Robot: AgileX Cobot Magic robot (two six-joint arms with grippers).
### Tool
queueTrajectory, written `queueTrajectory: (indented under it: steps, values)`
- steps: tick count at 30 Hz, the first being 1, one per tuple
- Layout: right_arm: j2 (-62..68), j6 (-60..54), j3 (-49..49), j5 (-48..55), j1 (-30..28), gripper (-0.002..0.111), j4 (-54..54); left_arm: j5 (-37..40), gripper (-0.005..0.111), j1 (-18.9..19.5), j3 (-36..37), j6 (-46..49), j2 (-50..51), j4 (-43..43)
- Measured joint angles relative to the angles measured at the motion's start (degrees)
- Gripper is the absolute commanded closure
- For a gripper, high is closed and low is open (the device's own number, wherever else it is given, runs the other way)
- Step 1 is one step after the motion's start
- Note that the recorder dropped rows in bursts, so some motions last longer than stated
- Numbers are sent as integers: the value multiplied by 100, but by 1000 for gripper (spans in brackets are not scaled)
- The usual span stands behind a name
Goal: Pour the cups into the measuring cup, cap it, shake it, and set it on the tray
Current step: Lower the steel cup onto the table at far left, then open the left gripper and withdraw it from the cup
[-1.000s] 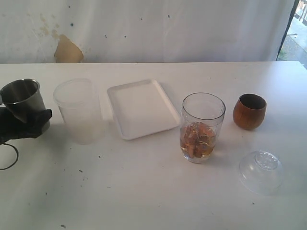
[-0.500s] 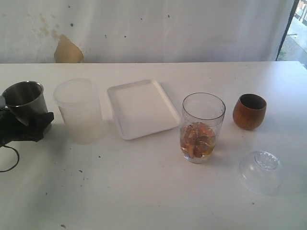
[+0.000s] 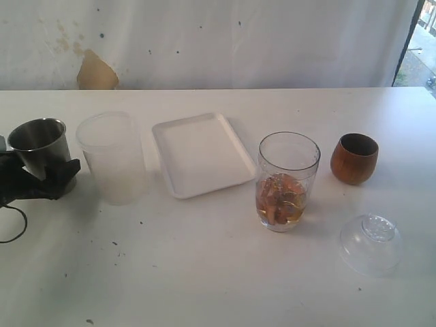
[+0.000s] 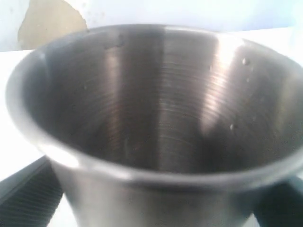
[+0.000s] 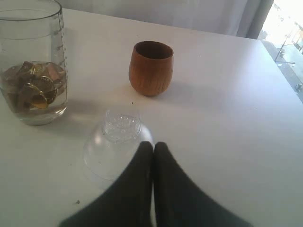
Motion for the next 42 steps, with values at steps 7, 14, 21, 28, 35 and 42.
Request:
queueTrajectory:
  steps: [7,14,21,28,35,42]
  values:
    - [0,0,0,0,0,108,0,14,10,0,0,-223,-28,0]
    - [0,0,0,0,0,108,0,19,10,0,297,-303,-381,-78]
    - [0,0,0,0,0,108,0,28,10,0,745,-280,-878,-128]
    - [0,0,0,0,0,108,0,28,10,0,1028,-266,-1316,-152]
    - [0,0,0,0,0,108,0,28,10,0,1091,-254,-1856,-274]
    - [0,0,0,0,0,108,0,4,10,0,1103,-254,-2296,-1102]
